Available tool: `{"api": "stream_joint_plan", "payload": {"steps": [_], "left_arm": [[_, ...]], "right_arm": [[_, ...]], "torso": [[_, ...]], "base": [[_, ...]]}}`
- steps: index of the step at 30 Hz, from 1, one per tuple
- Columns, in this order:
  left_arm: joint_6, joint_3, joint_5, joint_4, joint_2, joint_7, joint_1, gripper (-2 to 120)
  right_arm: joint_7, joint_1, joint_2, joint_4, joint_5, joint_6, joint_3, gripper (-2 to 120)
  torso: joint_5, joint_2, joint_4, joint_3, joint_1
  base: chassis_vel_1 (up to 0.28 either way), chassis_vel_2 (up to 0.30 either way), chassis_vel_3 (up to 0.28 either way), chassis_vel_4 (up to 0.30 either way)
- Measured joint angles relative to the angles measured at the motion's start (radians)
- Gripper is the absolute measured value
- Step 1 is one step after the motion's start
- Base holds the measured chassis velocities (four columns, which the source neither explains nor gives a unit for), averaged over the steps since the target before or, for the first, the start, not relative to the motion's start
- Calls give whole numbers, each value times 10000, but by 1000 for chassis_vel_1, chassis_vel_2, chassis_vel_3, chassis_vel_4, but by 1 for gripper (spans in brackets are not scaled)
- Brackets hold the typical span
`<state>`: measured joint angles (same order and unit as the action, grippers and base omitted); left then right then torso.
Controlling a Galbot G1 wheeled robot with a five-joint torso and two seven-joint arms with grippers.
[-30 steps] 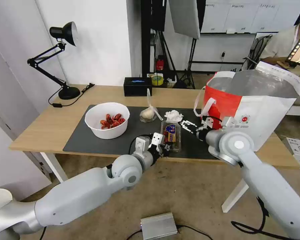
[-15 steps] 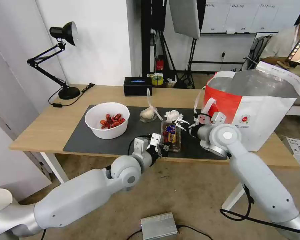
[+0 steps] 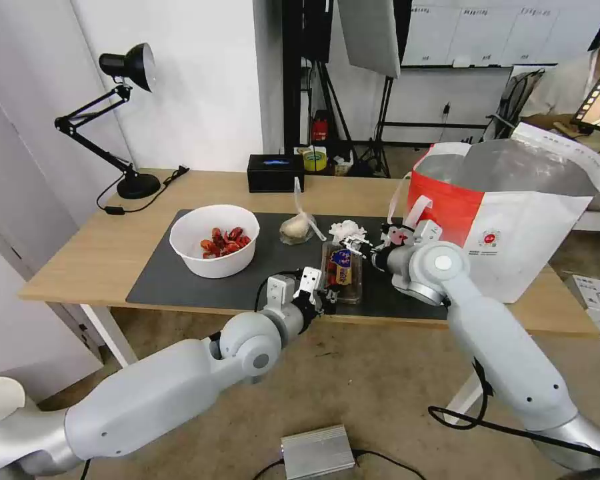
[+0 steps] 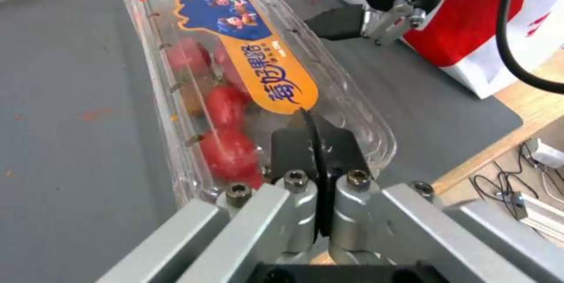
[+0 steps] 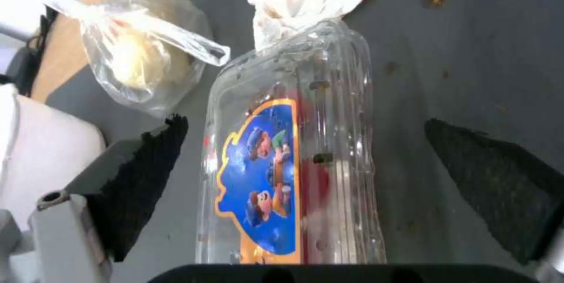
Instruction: Pick up the trash from the table and place it into the takeout bag.
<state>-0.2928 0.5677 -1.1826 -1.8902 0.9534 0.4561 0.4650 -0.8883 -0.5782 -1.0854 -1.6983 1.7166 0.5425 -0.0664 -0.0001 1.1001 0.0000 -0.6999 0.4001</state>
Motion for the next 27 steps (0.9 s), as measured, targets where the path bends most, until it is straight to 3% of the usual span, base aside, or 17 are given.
{"api": "stream_joint_plan", "payload": {"steps": [27], "left_arm": [[45,-130,-5,57,103,10,64,0]], "right_arm": [[-580,670,-724,1024,-15,343,393,100]], "torso": [[-1,0,0,1,-2]], "base": [[0,0,0,0]]}}
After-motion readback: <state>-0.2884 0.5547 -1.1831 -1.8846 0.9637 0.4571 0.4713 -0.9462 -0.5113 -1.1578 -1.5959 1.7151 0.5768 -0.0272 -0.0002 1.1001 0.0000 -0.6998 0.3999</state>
